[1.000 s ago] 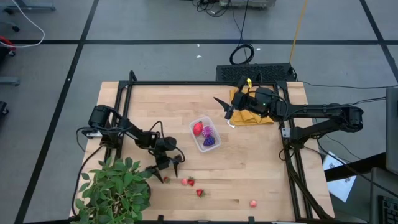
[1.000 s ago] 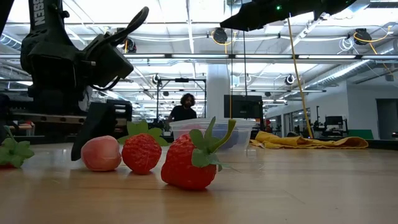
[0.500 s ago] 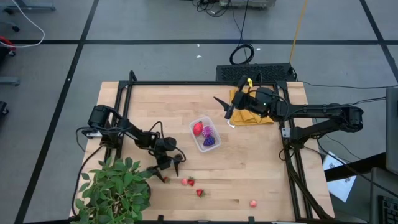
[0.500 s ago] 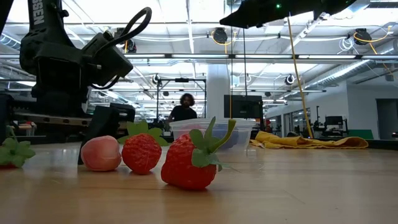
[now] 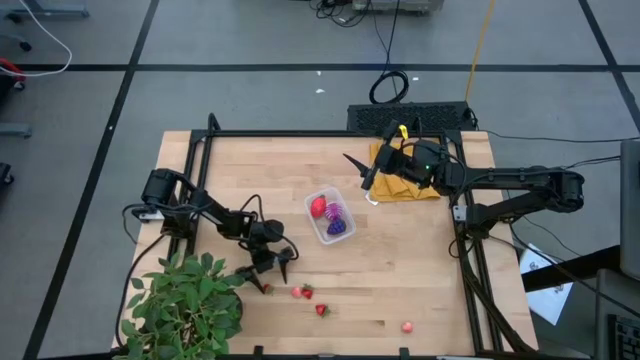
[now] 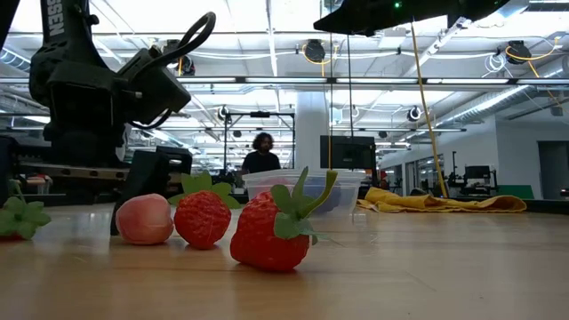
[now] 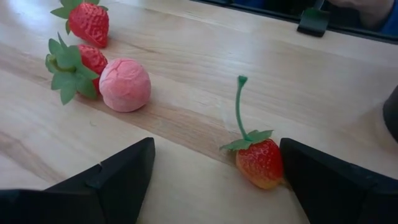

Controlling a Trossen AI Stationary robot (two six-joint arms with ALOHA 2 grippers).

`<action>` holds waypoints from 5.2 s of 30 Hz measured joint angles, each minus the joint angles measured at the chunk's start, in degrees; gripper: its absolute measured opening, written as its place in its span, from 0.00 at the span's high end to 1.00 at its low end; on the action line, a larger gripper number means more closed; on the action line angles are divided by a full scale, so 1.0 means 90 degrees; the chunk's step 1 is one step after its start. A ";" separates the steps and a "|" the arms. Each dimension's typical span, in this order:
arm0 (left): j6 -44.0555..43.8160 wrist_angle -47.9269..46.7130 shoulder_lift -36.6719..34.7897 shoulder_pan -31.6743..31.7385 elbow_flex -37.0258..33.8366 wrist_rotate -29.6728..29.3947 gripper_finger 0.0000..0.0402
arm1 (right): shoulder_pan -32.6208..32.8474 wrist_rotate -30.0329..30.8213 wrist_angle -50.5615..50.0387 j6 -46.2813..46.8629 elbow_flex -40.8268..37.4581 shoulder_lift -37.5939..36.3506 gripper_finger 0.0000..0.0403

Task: Pick and placing Produce into tupperware
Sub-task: Put the top left red strawberry into the transparent container

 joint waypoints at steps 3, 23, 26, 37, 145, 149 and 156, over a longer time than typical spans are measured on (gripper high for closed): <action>0.0011 0.0002 0.0000 -0.0009 0.0000 -0.0001 0.12 | 0.0000 0.0000 0.0001 0.0000 -0.0002 0.0000 0.24; 0.0142 0.0002 0.0007 -0.0011 -0.0004 0.0077 0.13 | 0.0002 0.0000 0.0000 -0.0018 -0.0002 0.0000 0.24; -0.0043 0.0010 0.0007 -0.0011 -0.0004 0.0091 0.13 | 0.0000 0.0000 0.0000 -0.0017 0.0000 0.0000 0.24; -0.0113 0.0014 0.0007 -0.0011 -0.0004 0.0091 0.13 | 0.0001 0.0000 0.0000 -0.0019 -0.0001 0.0000 0.24; -0.3545 0.1004 -0.0508 0.1878 0.1171 -0.4037 0.68 | 0.0002 -0.0053 -0.0107 0.0243 0.0000 0.0000 0.24; -0.3666 0.0884 -0.0508 0.1895 0.1171 -0.4249 0.68 | 0.0002 -0.0053 -0.0221 0.0246 -0.0002 0.0000 0.24; -0.3994 0.0529 -0.0505 0.1892 0.1171 -0.4259 0.68 | 0.0002 -0.0053 -0.0302 0.0226 -0.0001 0.0000 0.24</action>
